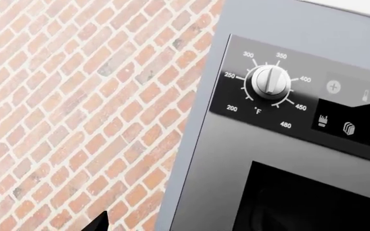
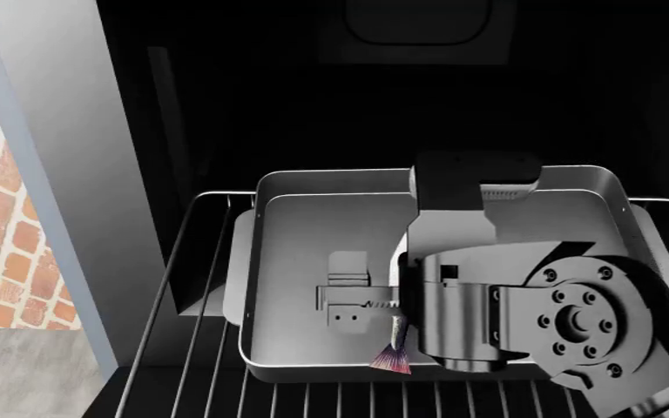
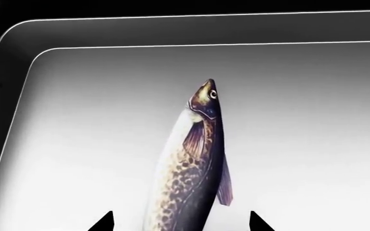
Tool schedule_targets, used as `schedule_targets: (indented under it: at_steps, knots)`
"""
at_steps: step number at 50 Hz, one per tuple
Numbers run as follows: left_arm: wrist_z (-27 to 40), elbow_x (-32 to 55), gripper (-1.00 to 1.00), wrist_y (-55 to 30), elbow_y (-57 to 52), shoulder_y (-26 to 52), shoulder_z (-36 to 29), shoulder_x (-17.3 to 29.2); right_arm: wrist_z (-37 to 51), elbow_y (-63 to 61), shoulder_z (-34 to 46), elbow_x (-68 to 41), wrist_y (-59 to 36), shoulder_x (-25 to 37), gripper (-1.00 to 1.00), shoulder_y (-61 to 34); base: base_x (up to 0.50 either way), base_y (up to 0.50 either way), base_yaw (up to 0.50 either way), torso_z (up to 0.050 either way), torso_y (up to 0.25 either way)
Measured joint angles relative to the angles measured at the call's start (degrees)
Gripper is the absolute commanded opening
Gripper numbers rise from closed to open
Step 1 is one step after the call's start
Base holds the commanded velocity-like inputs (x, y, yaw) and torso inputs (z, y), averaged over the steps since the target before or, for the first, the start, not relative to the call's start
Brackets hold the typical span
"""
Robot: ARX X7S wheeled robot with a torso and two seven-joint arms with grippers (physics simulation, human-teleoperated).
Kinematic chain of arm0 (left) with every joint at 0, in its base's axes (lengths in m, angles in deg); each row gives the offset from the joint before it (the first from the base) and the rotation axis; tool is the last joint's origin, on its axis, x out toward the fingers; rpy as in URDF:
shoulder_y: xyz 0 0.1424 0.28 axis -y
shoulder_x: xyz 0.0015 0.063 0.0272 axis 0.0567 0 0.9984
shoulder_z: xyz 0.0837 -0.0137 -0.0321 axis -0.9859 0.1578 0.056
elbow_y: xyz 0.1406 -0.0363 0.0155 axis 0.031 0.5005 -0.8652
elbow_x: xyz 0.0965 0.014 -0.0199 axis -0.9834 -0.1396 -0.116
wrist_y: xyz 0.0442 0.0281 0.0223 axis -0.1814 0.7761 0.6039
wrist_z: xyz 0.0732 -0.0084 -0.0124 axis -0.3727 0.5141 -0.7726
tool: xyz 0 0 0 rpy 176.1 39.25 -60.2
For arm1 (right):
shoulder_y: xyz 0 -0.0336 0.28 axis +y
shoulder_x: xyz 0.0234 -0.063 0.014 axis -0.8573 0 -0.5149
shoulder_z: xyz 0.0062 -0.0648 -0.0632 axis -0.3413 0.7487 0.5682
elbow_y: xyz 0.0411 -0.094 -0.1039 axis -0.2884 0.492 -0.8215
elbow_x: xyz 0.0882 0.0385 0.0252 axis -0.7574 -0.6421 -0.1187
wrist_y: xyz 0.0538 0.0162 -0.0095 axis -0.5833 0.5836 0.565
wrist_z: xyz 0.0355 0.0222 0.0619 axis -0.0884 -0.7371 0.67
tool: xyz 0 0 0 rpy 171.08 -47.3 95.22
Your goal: Pick the fish from the oven and place it on the plate on the counter.
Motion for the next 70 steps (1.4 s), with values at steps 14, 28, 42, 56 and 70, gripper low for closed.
schedule_targets:
  at_steps: [14,28,42,56,70]
  knots:
    - [-0.33,-0.1,1.0,0.13,0.36,-0.36,0.03,-0.24,-0.42,0.16,0.49,0.46,0.04,-0.13,1.0,-0.04,0.0,0.0,0.0,0.0,0.0]
    - [-0.59,-0.12,1.0,0.1,0.62,-0.55,0.07,-0.5,-0.96,0.66,1.25,0.82,-0.3,-0.33,1.0,0.12,0.0,0.0,0.0,0.0,0.0]
    - [-0.93,-0.09,1.0,0.18,0.97,-0.74,0.16,-0.73,-1.64,1.41,1.72,1.11,-0.31,-0.71,1.0,0.03,0.0,0.0,0.0,0.0,0.0]
    - [-1.09,-0.16,1.0,0.02,1.09,-0.82,0.22,-0.95,-2.12,0.85,1.3,1.16,0.73,-0.51,-1.0,0.35,0.0,0.0,0.0,0.0,0.0]
    - [-1.18,-0.21,1.0,-0.29,1.05,-0.77,0.28,-1.15,-2.51,0.54,1.1,0.84,1.64,-0.44,-1.0,0.59,0.0,0.0,0.0,0.0,0.0]
